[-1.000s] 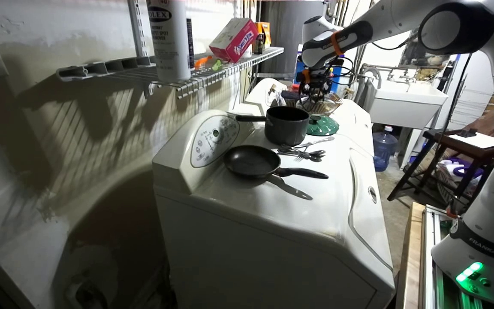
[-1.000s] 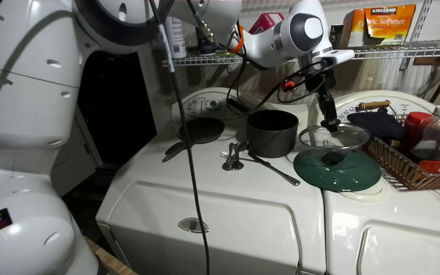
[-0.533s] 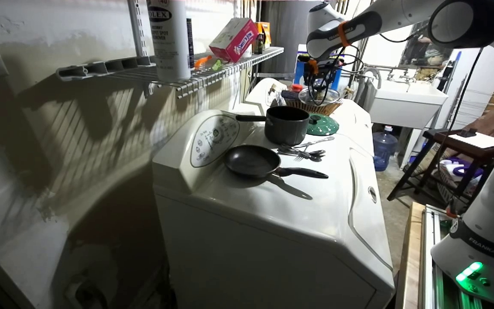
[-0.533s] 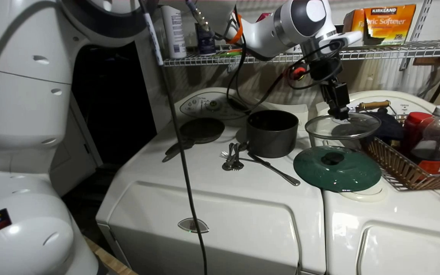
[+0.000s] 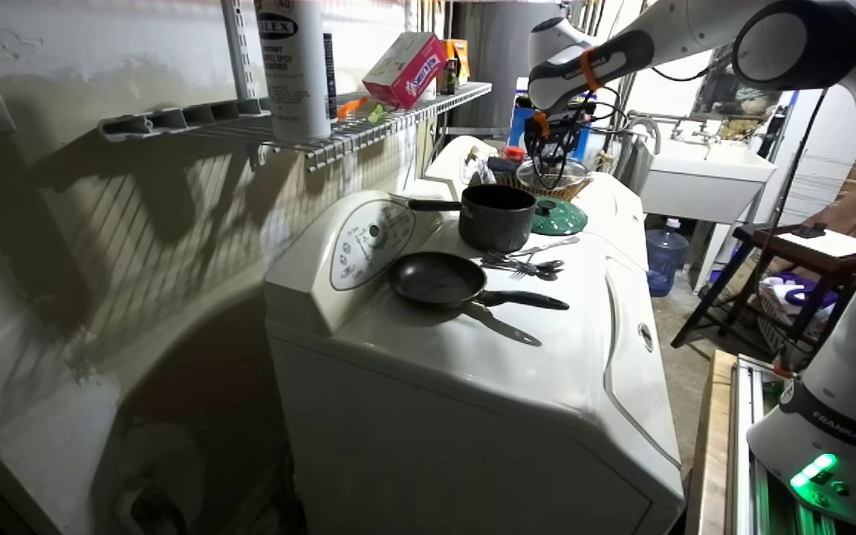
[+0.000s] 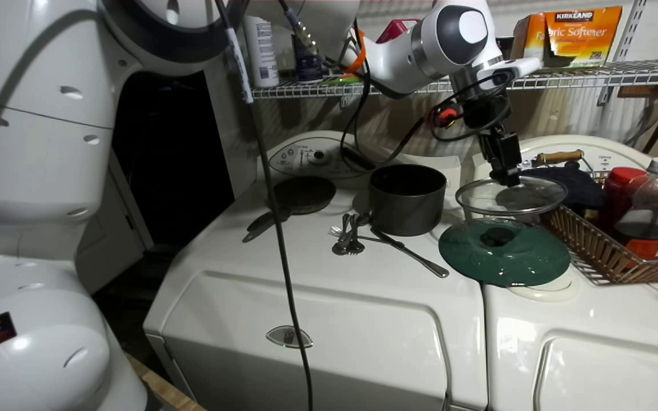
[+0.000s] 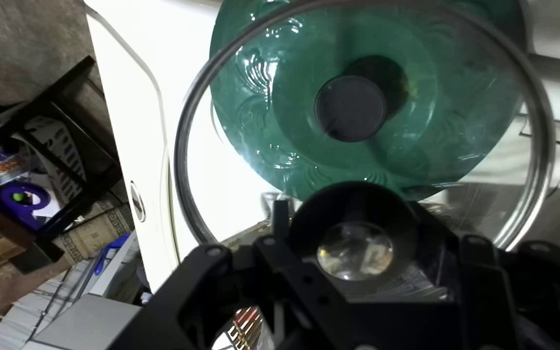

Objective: Put the lid in the brown basket

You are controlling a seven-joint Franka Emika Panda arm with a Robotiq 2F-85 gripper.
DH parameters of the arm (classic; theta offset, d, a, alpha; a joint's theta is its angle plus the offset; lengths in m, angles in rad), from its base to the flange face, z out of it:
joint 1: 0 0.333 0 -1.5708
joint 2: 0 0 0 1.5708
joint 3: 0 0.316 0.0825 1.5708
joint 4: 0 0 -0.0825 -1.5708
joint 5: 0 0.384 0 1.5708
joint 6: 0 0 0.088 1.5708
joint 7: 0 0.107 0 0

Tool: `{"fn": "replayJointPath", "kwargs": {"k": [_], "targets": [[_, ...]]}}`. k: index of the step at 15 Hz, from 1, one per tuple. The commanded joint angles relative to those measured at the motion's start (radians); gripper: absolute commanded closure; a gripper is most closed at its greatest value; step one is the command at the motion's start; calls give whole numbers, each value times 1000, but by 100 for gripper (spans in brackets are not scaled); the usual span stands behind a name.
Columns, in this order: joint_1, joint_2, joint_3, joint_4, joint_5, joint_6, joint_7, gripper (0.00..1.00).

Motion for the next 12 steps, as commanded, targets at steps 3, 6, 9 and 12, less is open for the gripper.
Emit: {"fn": "replayJointPath", "kwargs": {"k": [3,6,9,12], "targets": [[-45,109,9,199,22,-2,-55,66],[-70,165,15,309,37,-23,-114,66],[-115,208,30,412,81,-45,-221,66],[-180,250,60,502,163,-56,-372,66]]}}
